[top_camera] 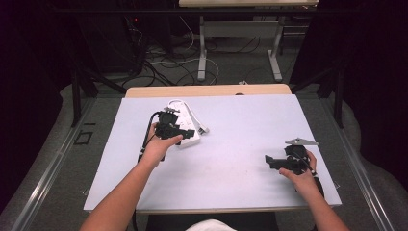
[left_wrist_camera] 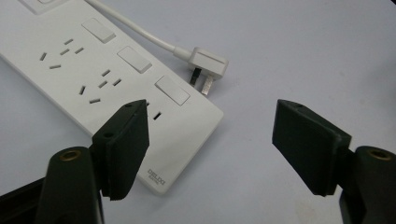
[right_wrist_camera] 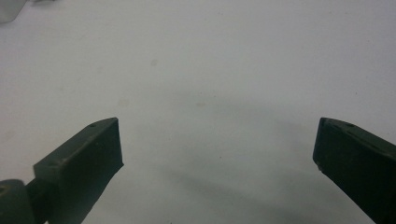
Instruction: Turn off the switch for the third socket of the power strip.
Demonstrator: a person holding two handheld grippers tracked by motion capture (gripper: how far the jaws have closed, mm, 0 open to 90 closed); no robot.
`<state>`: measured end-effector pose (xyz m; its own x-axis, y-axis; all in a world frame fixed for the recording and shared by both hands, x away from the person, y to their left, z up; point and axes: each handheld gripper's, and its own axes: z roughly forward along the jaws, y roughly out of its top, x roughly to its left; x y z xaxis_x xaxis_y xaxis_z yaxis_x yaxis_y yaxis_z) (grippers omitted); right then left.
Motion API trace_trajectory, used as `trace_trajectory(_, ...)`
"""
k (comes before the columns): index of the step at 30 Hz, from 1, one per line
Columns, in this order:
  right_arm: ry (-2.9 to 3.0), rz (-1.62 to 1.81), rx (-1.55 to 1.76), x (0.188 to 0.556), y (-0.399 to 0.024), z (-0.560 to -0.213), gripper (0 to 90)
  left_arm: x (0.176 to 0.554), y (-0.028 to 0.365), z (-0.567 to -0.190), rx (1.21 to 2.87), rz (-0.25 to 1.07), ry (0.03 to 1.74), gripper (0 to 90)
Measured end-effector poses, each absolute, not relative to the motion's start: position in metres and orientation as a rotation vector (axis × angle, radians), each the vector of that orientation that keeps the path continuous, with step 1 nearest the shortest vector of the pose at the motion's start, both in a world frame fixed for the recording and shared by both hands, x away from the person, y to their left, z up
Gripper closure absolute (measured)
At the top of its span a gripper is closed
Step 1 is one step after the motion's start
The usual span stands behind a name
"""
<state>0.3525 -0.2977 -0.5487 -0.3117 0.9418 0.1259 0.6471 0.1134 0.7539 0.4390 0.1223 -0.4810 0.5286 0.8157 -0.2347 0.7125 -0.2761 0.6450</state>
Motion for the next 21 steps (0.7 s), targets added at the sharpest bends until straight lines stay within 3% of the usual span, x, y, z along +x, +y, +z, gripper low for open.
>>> trace_trajectory(11,2.012,1.042,1.536,0.353,-0.297,-0.549,0.9,0.432,0.133,-0.48,2.029,0.217,1.288,14.3)
trace_trajectory(15,2.013,1.042,1.533,0.353,-0.297,-0.549,0.9,0.429,0.137,-0.48,2.007,0.23,1.291,5.2)
trace_trajectory(21,2.012,1.041,1.535,0.352,-0.297,-0.549,0.9,0.427,0.146,-0.48,1.973,0.243,1.324,4.5)
